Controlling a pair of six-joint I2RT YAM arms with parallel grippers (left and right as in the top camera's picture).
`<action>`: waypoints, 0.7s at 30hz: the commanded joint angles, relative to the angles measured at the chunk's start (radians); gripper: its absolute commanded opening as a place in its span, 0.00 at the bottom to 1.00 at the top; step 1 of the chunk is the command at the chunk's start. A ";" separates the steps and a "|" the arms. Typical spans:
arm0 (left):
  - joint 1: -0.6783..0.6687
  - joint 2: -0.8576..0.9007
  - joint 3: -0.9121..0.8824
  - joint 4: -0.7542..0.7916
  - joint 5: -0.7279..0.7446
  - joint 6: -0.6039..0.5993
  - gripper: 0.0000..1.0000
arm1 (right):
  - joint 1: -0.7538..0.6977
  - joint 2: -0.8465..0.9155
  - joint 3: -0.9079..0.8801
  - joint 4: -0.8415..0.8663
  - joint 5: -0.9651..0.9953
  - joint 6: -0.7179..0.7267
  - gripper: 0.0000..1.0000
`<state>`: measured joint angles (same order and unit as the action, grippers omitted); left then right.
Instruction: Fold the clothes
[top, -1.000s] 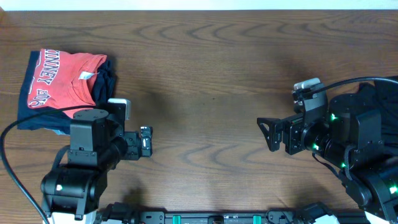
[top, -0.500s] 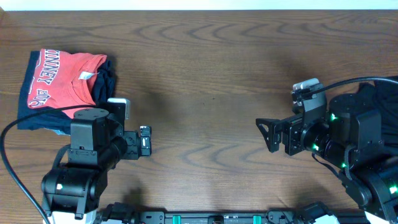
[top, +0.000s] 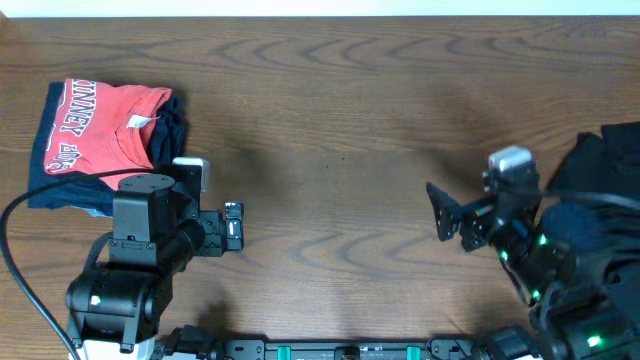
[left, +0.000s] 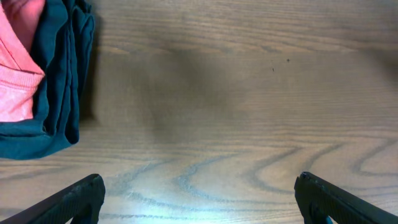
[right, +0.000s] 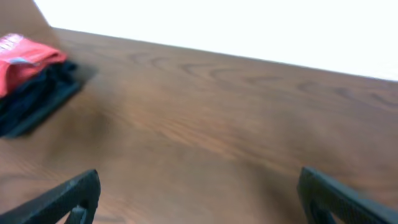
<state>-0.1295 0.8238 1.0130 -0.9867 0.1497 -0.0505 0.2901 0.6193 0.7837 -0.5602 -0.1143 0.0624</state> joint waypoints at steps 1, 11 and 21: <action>-0.005 0.000 0.021 0.000 -0.009 0.013 0.98 | -0.038 -0.109 -0.163 0.038 0.021 -0.034 0.99; -0.005 0.000 0.021 0.000 -0.009 0.013 0.98 | -0.092 -0.567 -0.493 0.164 0.058 -0.034 0.99; -0.005 0.000 0.021 0.000 -0.009 0.013 0.98 | -0.096 -0.615 -0.618 0.254 0.066 -0.038 0.99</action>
<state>-0.1295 0.8238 1.0126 -0.9867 0.1497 -0.0505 0.2012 0.0189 0.2047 -0.3313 -0.0586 0.0399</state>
